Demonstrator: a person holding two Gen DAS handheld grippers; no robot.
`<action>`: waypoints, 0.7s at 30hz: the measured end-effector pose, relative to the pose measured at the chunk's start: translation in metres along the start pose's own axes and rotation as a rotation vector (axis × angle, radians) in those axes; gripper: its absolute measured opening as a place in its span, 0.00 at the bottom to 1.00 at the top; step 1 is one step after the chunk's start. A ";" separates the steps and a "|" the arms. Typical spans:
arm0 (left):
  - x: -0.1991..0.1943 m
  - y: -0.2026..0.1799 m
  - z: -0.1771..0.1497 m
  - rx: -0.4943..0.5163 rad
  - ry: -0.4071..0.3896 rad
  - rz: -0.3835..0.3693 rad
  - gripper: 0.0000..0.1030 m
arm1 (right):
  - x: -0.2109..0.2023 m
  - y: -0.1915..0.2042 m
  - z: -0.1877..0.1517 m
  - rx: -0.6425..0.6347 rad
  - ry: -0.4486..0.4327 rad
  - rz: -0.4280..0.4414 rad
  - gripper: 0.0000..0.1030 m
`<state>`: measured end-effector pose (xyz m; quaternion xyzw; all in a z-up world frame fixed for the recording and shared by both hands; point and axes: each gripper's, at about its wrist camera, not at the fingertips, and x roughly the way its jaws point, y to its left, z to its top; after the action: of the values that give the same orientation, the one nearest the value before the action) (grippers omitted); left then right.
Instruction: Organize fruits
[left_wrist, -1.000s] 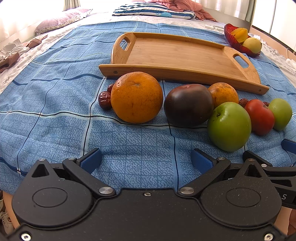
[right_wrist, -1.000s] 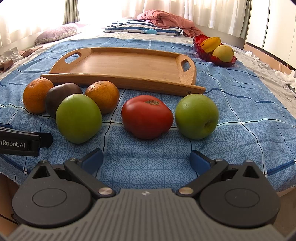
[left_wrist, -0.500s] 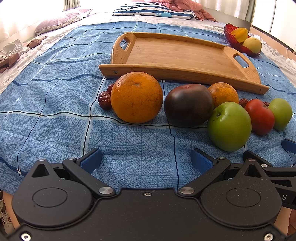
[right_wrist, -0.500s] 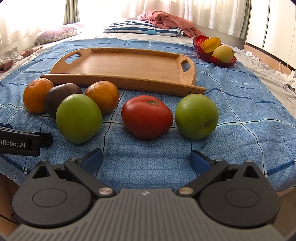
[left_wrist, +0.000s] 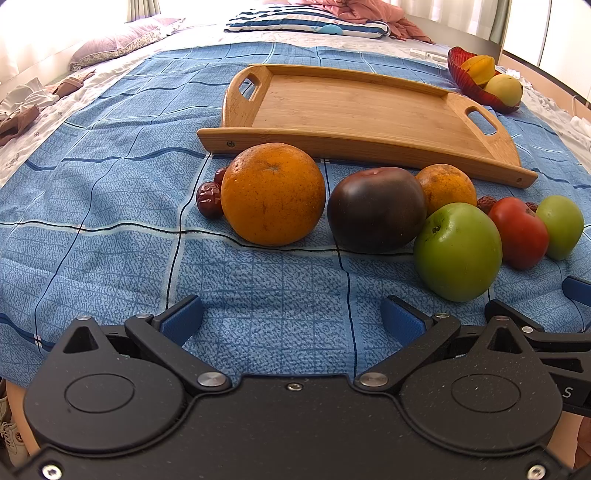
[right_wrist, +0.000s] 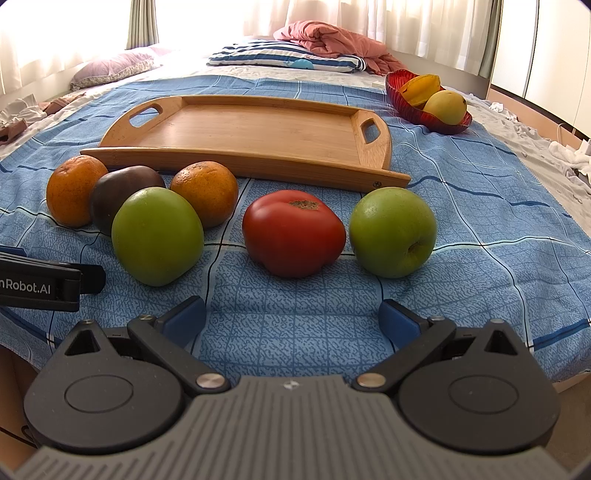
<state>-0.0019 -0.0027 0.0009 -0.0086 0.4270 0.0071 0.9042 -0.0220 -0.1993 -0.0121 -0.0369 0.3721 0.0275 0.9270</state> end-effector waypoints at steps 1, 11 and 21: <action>0.000 0.000 0.000 0.000 0.000 0.000 1.00 | 0.000 0.000 0.000 0.000 0.000 0.000 1.00; 0.001 0.000 0.001 0.001 -0.001 0.000 1.00 | -0.001 0.001 -0.001 0.000 -0.002 -0.002 1.00; 0.001 0.000 0.001 0.001 -0.005 0.002 1.00 | -0.002 0.002 0.000 0.007 -0.005 -0.010 1.00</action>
<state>-0.0005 -0.0023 0.0008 -0.0078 0.4250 0.0076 0.9051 -0.0240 -0.1973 -0.0109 -0.0356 0.3699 0.0216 0.9281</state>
